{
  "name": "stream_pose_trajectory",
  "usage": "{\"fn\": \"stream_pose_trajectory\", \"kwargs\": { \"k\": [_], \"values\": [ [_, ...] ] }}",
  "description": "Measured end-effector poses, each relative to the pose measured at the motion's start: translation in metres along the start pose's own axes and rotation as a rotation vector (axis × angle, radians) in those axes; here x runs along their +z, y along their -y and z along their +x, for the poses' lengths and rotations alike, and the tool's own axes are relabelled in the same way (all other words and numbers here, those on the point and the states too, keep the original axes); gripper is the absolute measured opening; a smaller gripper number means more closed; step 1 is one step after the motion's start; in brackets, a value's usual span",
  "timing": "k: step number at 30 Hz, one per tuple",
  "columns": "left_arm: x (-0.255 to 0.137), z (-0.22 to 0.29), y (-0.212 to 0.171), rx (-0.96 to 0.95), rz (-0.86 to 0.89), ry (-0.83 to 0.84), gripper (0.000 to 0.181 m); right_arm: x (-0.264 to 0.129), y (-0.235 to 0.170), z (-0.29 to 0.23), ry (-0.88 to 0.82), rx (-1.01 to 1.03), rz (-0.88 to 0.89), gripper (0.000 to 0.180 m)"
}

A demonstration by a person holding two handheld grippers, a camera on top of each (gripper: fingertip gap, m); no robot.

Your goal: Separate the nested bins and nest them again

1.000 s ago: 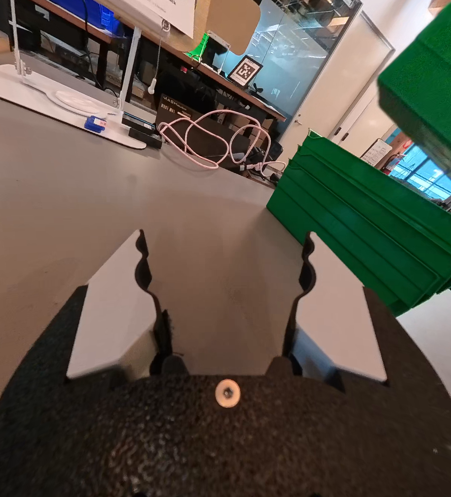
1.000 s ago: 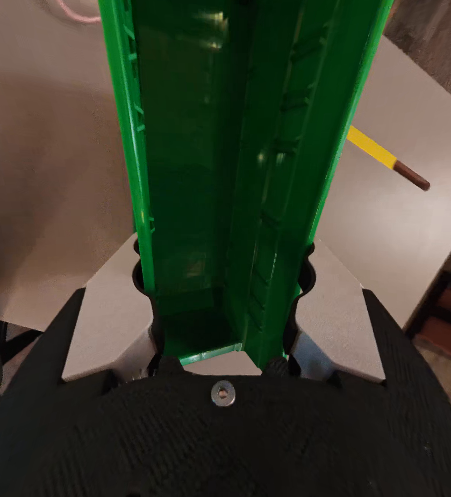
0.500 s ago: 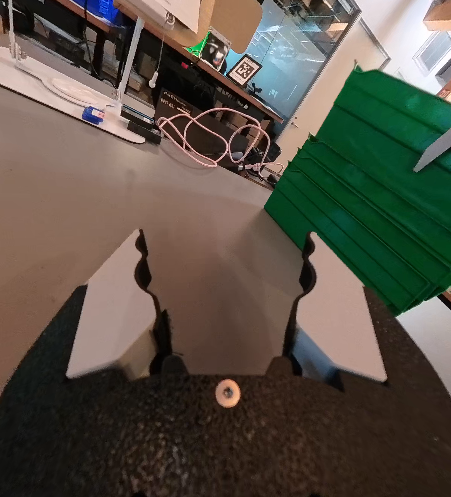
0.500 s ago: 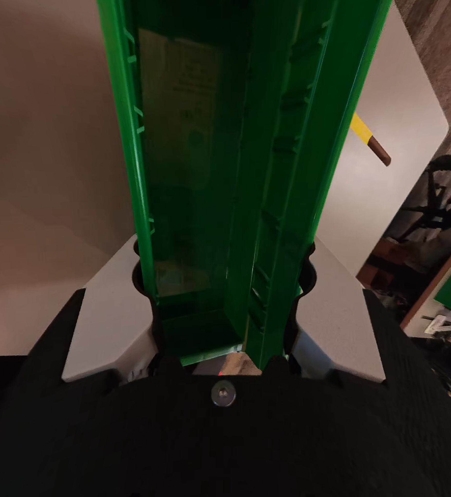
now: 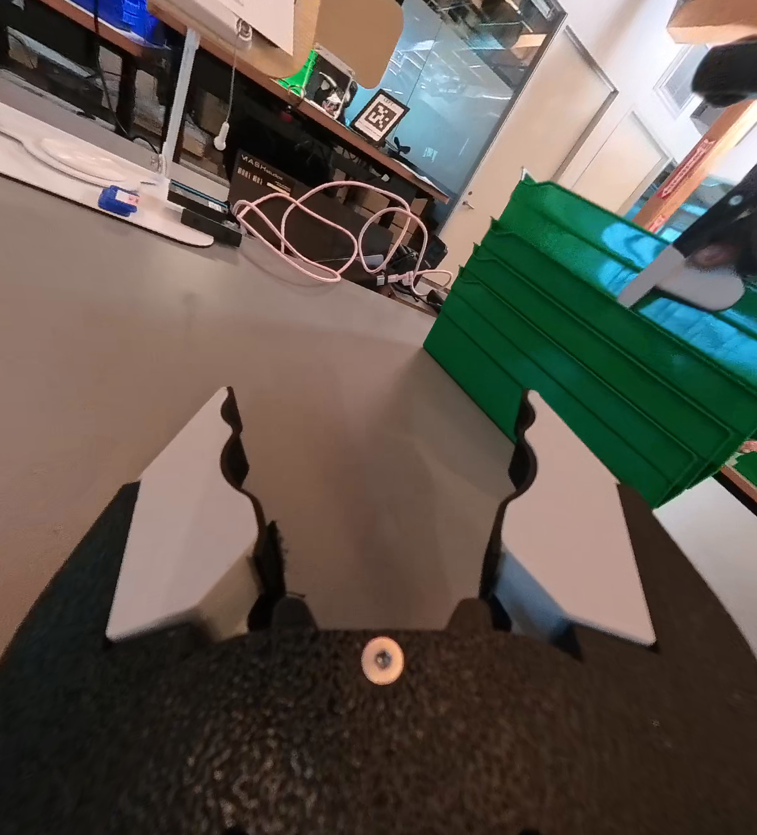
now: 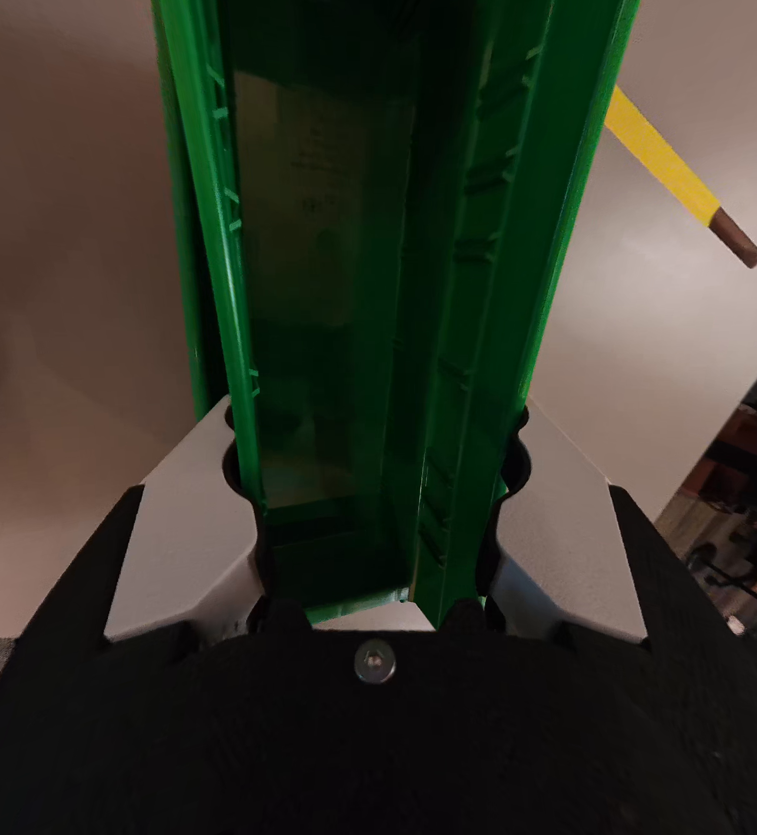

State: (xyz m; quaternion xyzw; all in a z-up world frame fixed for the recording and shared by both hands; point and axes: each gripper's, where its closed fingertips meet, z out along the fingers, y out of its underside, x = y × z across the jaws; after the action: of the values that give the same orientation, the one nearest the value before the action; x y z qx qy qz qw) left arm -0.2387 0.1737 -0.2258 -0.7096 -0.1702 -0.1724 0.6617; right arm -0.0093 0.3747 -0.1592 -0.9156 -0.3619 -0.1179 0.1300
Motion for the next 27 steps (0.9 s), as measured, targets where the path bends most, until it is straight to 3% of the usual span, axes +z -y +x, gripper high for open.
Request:
{"fn": "stream_pose_trajectory", "kwargs": {
  "k": [4,7,8,12,14,17,19,22,26,27],
  "values": [
    [0.000,0.001,0.000,0.001,0.000,-0.002,0.118,0.004,0.005,-0.001,0.010,0.005,0.063,0.118],
    [0.000,0.001,0.000,-0.005,0.004,-0.009,0.119,-0.009,0.016,0.008,-0.041,-0.024,0.175,0.131],
    [0.000,0.001,0.000,-0.005,0.004,-0.010,0.119,-0.023,0.029,0.010,-0.049,-0.048,0.276,0.144],
    [-0.001,0.001,0.001,-0.006,0.007,-0.009,0.120,-0.112,0.056,-0.009,0.099,-0.107,0.796,0.155],
    [0.000,0.001,0.001,-0.009,0.006,-0.008,0.120,-0.154,0.040,-0.011,0.137,-0.148,1.069,0.156],
    [0.000,0.000,0.001,-0.018,0.009,-0.011,0.120,-0.182,-0.012,0.022,-0.016,-0.140,1.430,0.144],
    [-0.001,0.000,0.002,-0.022,0.017,-0.011,0.121,-0.173,-0.056,0.058,-0.198,-0.072,1.607,0.125],
    [0.000,-0.001,0.004,-0.017,0.031,-0.006,0.123,-0.123,-0.115,0.102,-0.382,0.016,1.768,0.102],
    [0.000,-0.001,0.005,0.011,0.035,0.012,0.126,-0.032,-0.159,0.124,-0.328,0.133,1.786,0.098],
    [0.000,-0.001,0.005,0.019,0.037,0.016,0.127,-0.024,-0.162,0.126,-0.314,0.124,1.781,0.089]
  ]
}}
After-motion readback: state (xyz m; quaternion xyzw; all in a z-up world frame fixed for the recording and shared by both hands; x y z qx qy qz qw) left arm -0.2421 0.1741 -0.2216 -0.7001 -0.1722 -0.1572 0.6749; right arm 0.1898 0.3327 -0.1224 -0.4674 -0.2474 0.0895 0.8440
